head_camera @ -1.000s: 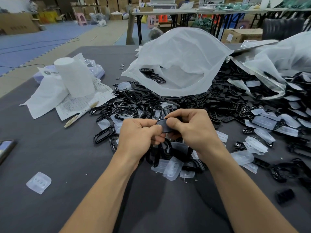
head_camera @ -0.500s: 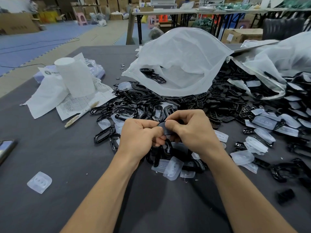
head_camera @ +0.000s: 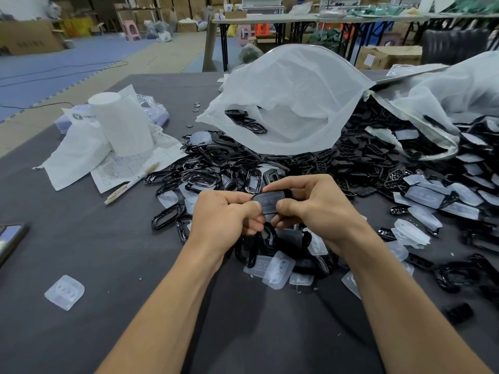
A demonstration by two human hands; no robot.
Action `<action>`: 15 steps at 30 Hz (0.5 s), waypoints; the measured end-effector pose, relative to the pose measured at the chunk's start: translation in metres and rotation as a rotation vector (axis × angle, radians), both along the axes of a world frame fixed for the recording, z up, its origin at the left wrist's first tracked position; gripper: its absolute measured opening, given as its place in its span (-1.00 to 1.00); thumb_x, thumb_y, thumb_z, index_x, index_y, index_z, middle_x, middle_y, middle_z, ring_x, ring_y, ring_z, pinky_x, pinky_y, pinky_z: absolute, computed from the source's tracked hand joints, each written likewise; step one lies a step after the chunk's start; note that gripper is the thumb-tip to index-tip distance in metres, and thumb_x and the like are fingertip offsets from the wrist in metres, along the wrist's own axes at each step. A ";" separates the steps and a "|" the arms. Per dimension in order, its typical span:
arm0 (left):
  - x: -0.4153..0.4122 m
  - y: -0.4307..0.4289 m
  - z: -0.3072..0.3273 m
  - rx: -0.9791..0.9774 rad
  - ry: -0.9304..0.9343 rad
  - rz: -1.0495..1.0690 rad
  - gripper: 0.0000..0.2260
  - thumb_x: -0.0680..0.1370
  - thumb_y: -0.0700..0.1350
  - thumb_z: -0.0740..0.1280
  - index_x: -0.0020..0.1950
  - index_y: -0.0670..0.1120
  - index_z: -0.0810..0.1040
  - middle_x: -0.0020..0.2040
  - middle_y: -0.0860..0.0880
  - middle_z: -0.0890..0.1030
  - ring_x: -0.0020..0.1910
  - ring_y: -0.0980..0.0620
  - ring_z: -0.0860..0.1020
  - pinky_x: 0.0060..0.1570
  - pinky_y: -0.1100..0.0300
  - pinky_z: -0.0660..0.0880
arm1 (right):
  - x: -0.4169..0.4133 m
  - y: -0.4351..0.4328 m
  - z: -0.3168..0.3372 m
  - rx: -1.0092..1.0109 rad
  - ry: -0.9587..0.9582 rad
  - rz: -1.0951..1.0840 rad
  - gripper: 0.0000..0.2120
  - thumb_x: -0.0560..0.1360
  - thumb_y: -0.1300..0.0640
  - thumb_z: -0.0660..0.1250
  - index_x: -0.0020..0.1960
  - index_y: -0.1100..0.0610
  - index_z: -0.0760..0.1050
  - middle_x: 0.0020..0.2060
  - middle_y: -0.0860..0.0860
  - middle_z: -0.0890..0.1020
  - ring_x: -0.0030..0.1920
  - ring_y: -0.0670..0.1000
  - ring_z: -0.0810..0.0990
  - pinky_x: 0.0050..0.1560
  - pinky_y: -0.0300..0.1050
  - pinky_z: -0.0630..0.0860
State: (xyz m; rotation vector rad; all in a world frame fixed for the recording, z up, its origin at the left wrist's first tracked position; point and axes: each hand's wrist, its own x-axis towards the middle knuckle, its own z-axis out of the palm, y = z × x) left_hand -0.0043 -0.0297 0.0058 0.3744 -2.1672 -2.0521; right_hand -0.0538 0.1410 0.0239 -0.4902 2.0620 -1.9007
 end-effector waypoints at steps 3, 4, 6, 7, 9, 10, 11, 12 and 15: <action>-0.001 0.001 -0.001 0.004 0.002 0.002 -0.80 0.51 -0.37 0.43 -0.25 -0.17 0.74 -0.35 -0.18 0.69 -0.44 0.02 0.64 -0.40 0.23 0.57 | -0.002 0.002 0.001 -0.040 -0.082 -0.007 -0.65 0.52 0.57 0.27 0.00 0.21 0.71 -0.29 0.21 0.71 -0.32 0.14 0.69 -0.30 -0.14 0.66; -0.001 0.002 -0.002 0.005 0.003 0.005 -0.80 0.51 -0.37 0.43 -0.25 -0.16 0.75 -0.35 -0.18 0.69 -0.43 0.02 0.64 -0.40 0.24 0.56 | -0.002 0.002 0.001 -0.047 -0.098 -0.014 -0.64 0.51 0.58 0.25 0.00 0.23 0.71 -0.29 0.22 0.71 -0.33 0.14 0.69 -0.31 -0.14 0.65; -0.002 0.003 -0.003 0.006 0.009 0.011 -0.81 0.51 -0.36 0.43 -0.23 -0.16 0.75 -0.35 -0.17 0.69 -0.42 0.02 0.65 -0.39 0.25 0.56 | -0.002 0.003 0.001 -0.057 -0.127 -0.029 -0.62 0.50 0.60 0.23 0.01 0.25 0.70 -0.27 0.26 0.71 -0.34 0.15 0.69 -0.32 -0.15 0.65; -0.002 0.003 -0.003 0.004 0.014 0.013 -0.82 0.51 -0.36 0.43 -0.23 -0.16 0.76 -0.34 -0.17 0.70 -0.42 0.03 0.65 -0.38 0.25 0.56 | -0.002 0.003 0.001 -0.060 -0.144 -0.030 -0.61 0.49 0.61 0.21 0.02 0.26 0.70 -0.26 0.27 0.71 -0.34 0.14 0.69 -0.31 -0.16 0.65; -0.002 0.003 -0.005 -0.007 0.030 0.013 -0.81 0.51 -0.35 0.44 -0.22 -0.13 0.77 -0.34 -0.17 0.70 -0.41 0.03 0.65 -0.36 0.24 0.57 | -0.002 0.004 0.001 -0.058 -0.175 -0.009 -0.57 0.48 0.63 0.17 0.04 0.26 0.69 -0.26 0.26 0.71 -0.33 0.10 0.69 -0.29 -0.17 0.66; -0.002 0.003 -0.005 -0.012 0.037 0.011 -0.80 0.50 -0.35 0.44 -0.22 -0.11 0.77 -0.33 -0.17 0.70 -0.40 0.03 0.65 -0.35 0.24 0.57 | -0.002 0.004 0.001 -0.050 -0.181 0.009 -0.54 0.46 0.63 0.15 0.06 0.26 0.68 -0.25 0.24 0.72 -0.32 0.08 0.70 -0.27 -0.18 0.66; -0.002 0.003 -0.006 -0.014 0.042 0.010 -0.79 0.50 -0.35 0.44 -0.22 -0.10 0.77 -0.33 -0.17 0.71 -0.40 0.03 0.65 -0.34 0.23 0.58 | -0.001 0.005 0.001 -0.039 -0.181 0.026 -0.52 0.45 0.63 0.13 0.08 0.25 0.68 -0.23 0.23 0.72 -0.30 0.07 0.70 -0.24 -0.18 0.67; -0.002 0.003 -0.006 -0.015 0.045 0.010 -0.79 0.50 -0.35 0.44 -0.22 -0.09 0.78 -0.32 -0.17 0.71 -0.40 0.03 0.65 -0.34 0.23 0.58 | -0.001 0.006 0.001 -0.030 -0.175 0.033 -0.51 0.45 0.61 0.12 0.10 0.24 0.68 -0.20 0.22 0.73 -0.27 0.07 0.70 -0.21 -0.18 0.67; -0.002 0.003 -0.008 -0.002 0.037 0.022 -0.81 0.50 -0.35 0.44 -0.21 -0.10 0.78 -0.32 -0.19 0.71 -0.40 0.02 0.65 -0.35 0.22 0.58 | -0.003 0.006 0.001 0.010 -0.120 -0.023 -0.60 0.50 0.53 0.19 0.09 0.21 0.69 -0.12 0.23 0.74 -0.20 0.09 0.70 -0.15 -0.16 0.68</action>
